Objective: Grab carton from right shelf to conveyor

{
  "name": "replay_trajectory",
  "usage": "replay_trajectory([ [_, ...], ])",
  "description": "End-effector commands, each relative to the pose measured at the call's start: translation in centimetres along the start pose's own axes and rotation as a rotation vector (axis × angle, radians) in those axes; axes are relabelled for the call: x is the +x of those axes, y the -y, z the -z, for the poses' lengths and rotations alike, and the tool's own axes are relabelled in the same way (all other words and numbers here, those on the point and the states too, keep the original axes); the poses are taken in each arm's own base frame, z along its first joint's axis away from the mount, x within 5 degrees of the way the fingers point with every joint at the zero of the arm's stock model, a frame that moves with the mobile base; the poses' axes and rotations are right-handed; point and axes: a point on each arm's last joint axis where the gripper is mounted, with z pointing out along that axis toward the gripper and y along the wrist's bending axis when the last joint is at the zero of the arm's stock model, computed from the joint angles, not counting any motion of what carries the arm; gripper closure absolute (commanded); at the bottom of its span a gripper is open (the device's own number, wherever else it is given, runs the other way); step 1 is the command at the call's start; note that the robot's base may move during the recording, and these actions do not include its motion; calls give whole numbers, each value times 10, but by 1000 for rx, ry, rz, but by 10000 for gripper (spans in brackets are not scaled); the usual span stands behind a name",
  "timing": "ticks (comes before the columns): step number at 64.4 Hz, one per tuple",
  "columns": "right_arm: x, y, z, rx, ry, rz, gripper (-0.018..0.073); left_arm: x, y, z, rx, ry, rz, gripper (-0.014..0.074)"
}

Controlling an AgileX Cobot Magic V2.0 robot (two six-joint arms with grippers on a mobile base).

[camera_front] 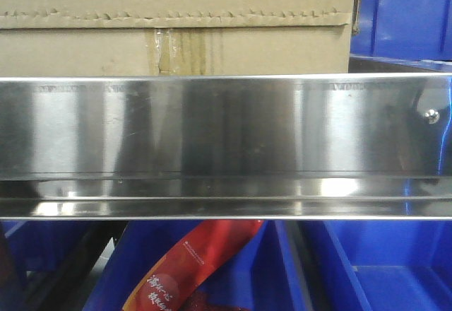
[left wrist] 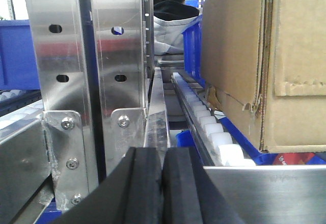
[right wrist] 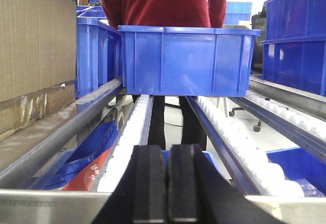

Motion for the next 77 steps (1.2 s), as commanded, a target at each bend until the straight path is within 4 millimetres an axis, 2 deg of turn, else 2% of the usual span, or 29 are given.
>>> replay_trajectory([
  [1, -2, 0, 0, 7, 27, 10, 634, -3, 0, 0, 0, 27, 1, 582],
  [35, -4, 1, 0, 9, 46, 10, 634, -4, 0, 0, 0, 33, 1, 582],
  [54, -10, 1, 1, 17, 113, 10, 634, -9, 0, 1, 1, 89, 1, 582],
  [61, -11, 1, 1, 18, 117, 1, 634, -16, 0, 2, 1, 170, 1, 582],
  [67, -32, 0, 4, 9, 128, 1, 634, -22, 0, 3, 1, 232, 1, 582],
  [73, -61, -1, 12, -10, 109, 3, 634, -44, -1, 7, -2, 276, 1, 582],
  [77, -81, -3, 19, -21, 104, 5, 634, -66, -2, 12, -6, 294, -2, 582],
])
